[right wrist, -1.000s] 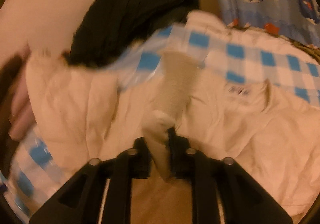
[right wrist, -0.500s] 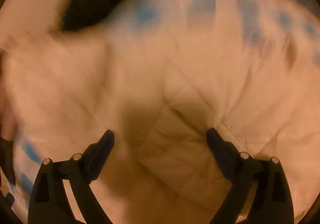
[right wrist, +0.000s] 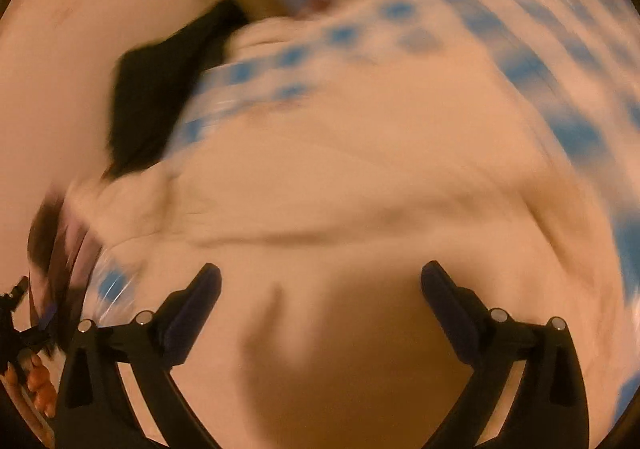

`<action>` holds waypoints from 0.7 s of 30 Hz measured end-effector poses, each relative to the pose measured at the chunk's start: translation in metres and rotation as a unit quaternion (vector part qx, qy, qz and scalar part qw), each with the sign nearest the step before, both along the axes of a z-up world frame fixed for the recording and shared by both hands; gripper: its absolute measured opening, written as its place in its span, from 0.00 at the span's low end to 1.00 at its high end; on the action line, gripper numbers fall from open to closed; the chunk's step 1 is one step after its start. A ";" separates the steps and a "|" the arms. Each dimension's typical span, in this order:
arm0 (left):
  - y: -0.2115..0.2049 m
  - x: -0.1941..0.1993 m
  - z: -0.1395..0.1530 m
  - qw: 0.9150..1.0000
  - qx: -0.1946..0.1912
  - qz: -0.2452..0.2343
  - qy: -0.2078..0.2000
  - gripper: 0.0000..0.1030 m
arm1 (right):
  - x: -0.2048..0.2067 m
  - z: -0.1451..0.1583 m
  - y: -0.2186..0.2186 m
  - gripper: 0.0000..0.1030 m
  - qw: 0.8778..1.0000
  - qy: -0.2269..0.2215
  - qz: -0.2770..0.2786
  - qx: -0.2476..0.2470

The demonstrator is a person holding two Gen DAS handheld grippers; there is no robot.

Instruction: Fold large clothes

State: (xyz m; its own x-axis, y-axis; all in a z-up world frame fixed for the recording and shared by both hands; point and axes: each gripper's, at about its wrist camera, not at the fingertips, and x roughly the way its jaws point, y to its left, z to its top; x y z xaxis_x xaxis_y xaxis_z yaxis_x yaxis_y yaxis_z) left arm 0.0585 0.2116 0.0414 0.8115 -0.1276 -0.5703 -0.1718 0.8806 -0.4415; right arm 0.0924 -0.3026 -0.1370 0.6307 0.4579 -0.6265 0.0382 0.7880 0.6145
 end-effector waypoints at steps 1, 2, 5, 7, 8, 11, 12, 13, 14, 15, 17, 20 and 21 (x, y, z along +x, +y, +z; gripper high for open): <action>0.002 0.016 0.010 1.000 0.018 0.008 0.000 0.92 | -0.005 0.001 -0.004 0.93 1.000 -0.023 -0.002 0.013; 0.003 0.033 0.021 0.999 0.040 0.019 0.004 0.92 | -0.009 0.005 -0.004 0.92 0.999 -0.037 -0.006 0.010; 0.016 0.099 0.055 0.994 0.100 0.034 0.029 0.92 | -0.005 0.008 0.005 0.93 0.999 -0.039 0.008 -0.018; 0.034 0.143 0.074 0.988 0.132 0.063 0.051 0.92 | -0.003 0.009 0.001 0.94 0.999 -0.044 0.008 -0.014; 0.046 0.165 0.084 0.985 0.143 0.078 0.063 0.92 | -0.003 0.009 -0.002 0.93 0.999 -0.049 0.008 -0.006; 0.087 0.199 0.097 0.985 0.098 0.112 0.089 0.92 | -0.010 0.007 0.002 0.93 0.998 -0.055 0.007 0.003; 0.098 0.203 0.099 0.984 0.085 0.129 0.093 0.92 | -0.011 0.006 0.001 0.94 0.998 -0.054 0.007 0.001; 0.113 0.208 0.097 0.980 0.070 0.154 0.105 0.92 | -0.012 0.007 0.002 0.94 0.998 -0.055 0.007 -0.002; 0.127 0.213 0.092 0.976 0.054 0.170 0.122 0.92 | -0.011 0.006 0.007 0.94 0.998 -0.056 0.008 -0.004; 0.136 0.215 0.088 0.976 0.040 0.173 0.129 0.92 | -0.012 0.006 0.006 0.94 0.998 -0.057 0.008 -0.005; 0.149 0.221 0.077 0.971 0.025 0.184 0.149 0.92 | -0.012 0.006 0.009 0.94 0.998 -0.058 0.008 -0.006; 0.148 0.239 0.051 0.964 0.058 0.171 0.194 0.92 | -0.013 0.005 0.011 0.94 0.998 -0.060 0.008 -0.008; 0.146 0.243 0.045 0.962 0.076 0.165 0.203 0.92 | -0.013 0.005 0.012 0.94 0.998 -0.061 0.008 -0.009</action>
